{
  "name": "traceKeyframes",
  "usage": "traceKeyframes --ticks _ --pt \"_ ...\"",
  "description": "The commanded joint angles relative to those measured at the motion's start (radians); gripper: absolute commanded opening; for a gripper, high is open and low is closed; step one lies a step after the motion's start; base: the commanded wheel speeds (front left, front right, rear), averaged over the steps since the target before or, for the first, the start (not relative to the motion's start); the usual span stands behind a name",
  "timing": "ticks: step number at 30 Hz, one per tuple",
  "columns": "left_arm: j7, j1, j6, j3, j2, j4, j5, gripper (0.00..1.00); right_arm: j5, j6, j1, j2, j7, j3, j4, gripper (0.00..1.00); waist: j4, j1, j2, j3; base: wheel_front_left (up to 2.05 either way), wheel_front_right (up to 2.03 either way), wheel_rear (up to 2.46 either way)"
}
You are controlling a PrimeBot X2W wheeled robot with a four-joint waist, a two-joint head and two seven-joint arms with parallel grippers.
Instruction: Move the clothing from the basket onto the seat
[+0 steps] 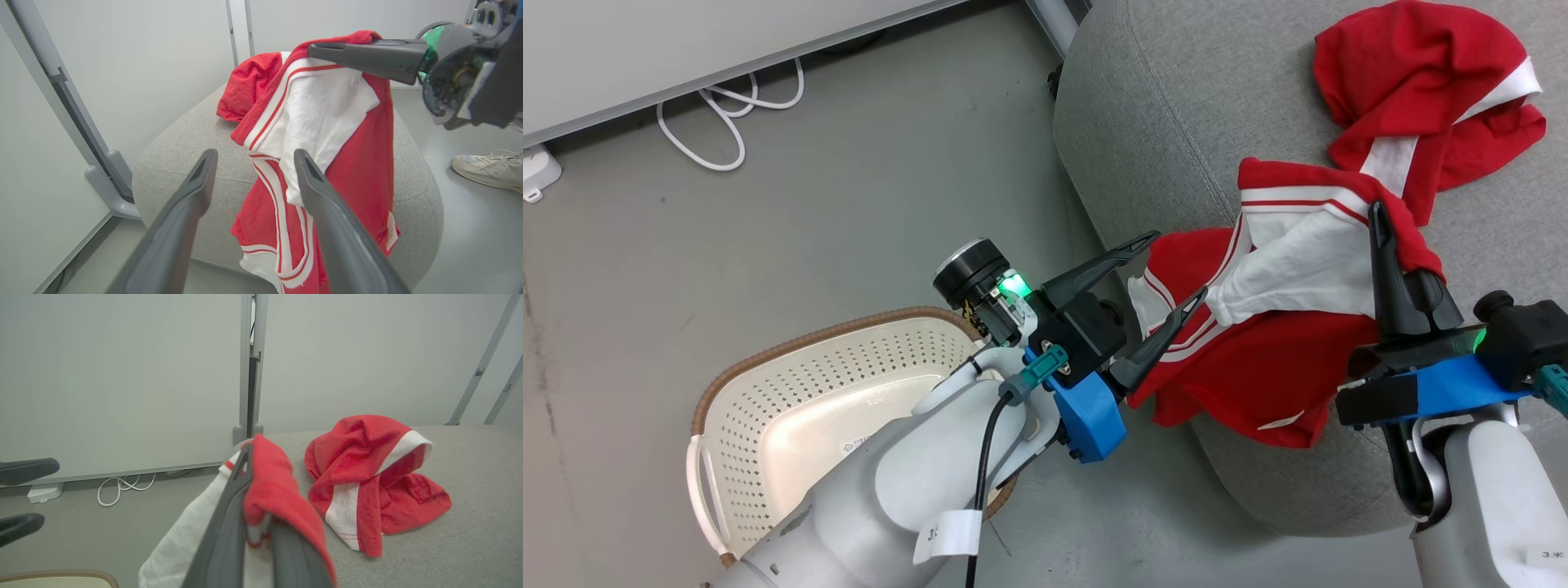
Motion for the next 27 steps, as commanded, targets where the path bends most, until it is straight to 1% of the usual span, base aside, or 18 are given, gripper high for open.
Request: traceKeyframes --ticks 1,6,14,20,23,27 --pt "-0.003 0.005 -0.001 0.0 0.001 -0.001 -0.007 1.0 -0.005 0.0 0.003 0.005 0.0 -0.003 -0.003 0.0 0.0 0.0 0.0 -0.001 0.0 0.0 0.0" --pt "-0.003 0.002 -0.001 0.004 0.0 -0.003 -0.012 1.0 -0.005 0.0 -0.025 -0.001 0.0 0.003 -0.003 0.0 0.006 0.0 0.0 -0.002 0.0 0.0 0.0" --pt "-0.003 -0.021 -0.001 0.018 0.007 -0.016 0.001 1.0 -0.004 0.0 -0.127 -0.045 0.0 0.005 -0.039 0.0 0.022 0.0 0.0 0.035 0.0 0.0 0.0" --pt "-0.003 -0.05 -0.001 0.032 0.028 -0.025 0.017 1.0 -0.018 0.0 -0.317 -0.136 0.0 0.011 -0.085 0.0 0.031 0.0 0.0 0.109 0.0 0.0 0.0" --pt "-0.003 -0.069 -0.001 0.032 0.037 -0.028 0.025 1.0 -0.01 0.0 -0.431 -0.19 0.0 -0.026 -0.106 0.0 0.038 0.0 0.0 0.152 0.0 0.0 0.0" --pt "-0.003 -0.099 -0.001 0.027 0.046 -0.032 0.036 1.0 -0.003 0.0 -0.569 -0.284 0.0 -0.096 -0.12 0.0 0.049 0.0 0.0 0.215 0.0 0.0 0.0"
